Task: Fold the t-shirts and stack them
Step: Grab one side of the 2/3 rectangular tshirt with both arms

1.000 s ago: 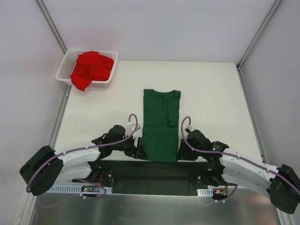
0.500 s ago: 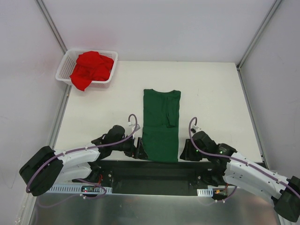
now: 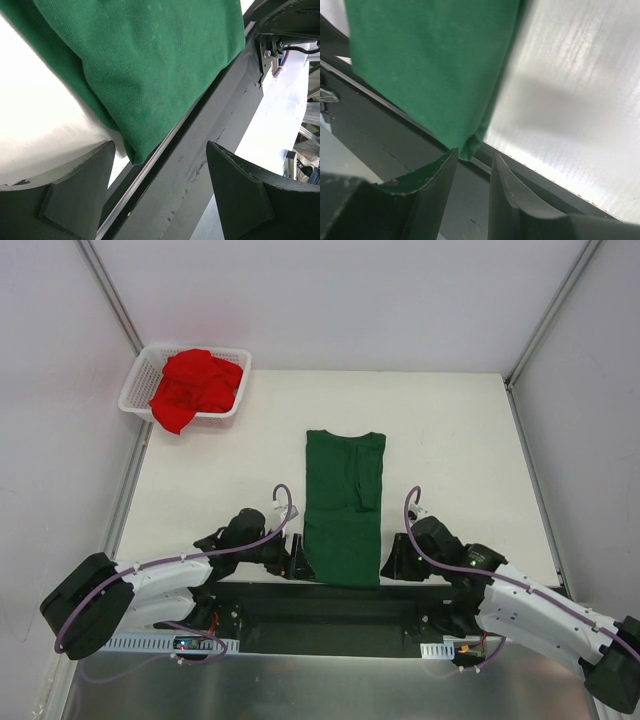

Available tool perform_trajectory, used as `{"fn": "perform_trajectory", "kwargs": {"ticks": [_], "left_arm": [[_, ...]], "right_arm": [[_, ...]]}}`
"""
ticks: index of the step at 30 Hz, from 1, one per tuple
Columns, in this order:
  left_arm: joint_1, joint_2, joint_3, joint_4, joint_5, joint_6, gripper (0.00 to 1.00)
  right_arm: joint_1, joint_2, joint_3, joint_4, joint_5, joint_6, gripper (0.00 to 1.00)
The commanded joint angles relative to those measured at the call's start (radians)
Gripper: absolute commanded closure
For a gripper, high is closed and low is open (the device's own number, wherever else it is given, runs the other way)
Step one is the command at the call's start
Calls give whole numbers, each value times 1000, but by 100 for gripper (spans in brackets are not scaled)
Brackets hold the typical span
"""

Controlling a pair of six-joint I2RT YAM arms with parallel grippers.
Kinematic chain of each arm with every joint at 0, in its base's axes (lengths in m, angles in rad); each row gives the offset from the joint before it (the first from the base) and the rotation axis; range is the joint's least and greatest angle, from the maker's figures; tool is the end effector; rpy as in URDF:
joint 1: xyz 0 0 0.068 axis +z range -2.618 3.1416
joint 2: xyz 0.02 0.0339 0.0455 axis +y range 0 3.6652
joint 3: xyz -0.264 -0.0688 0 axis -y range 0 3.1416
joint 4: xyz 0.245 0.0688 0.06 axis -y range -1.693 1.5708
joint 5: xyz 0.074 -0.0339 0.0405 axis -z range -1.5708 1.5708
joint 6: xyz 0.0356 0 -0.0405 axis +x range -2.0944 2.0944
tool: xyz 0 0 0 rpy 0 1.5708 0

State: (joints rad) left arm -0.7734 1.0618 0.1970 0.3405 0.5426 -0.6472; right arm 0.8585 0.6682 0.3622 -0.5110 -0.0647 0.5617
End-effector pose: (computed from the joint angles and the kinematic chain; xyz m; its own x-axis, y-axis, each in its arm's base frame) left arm 0.1205 -0.1434 0.1442 -0.8393 0.0978 -0.5348 0.5164 0.4506 -0.7282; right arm 0.0894 0.1070 0.1806 -0.8210 -0.1375 -0.5541 -0.4099 0.8176 0.4044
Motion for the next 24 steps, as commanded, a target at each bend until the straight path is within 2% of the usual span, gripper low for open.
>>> {"fn": "perform_trajectory", "kwargs": {"ticks": [1,4,6,9,24], "left_arm": [[-9,6,-28,-46,-6,-5,25],[-9,6,-28,-46,-1,-3,25],[-9,3,-33,-46,-1,-3,25],[-9,4,-33,-46,0,-3,25],[-9,35,-27,-57,-1,0,27]], "right_arm": [[5,-1,57,23,-27,14,63],[5,19,52,43,-41,14,60],[7,28,41,60,-46,20,50],[7,30,23,80,-49,30,45],[10,126,-39,184,-47,53,44]]}}
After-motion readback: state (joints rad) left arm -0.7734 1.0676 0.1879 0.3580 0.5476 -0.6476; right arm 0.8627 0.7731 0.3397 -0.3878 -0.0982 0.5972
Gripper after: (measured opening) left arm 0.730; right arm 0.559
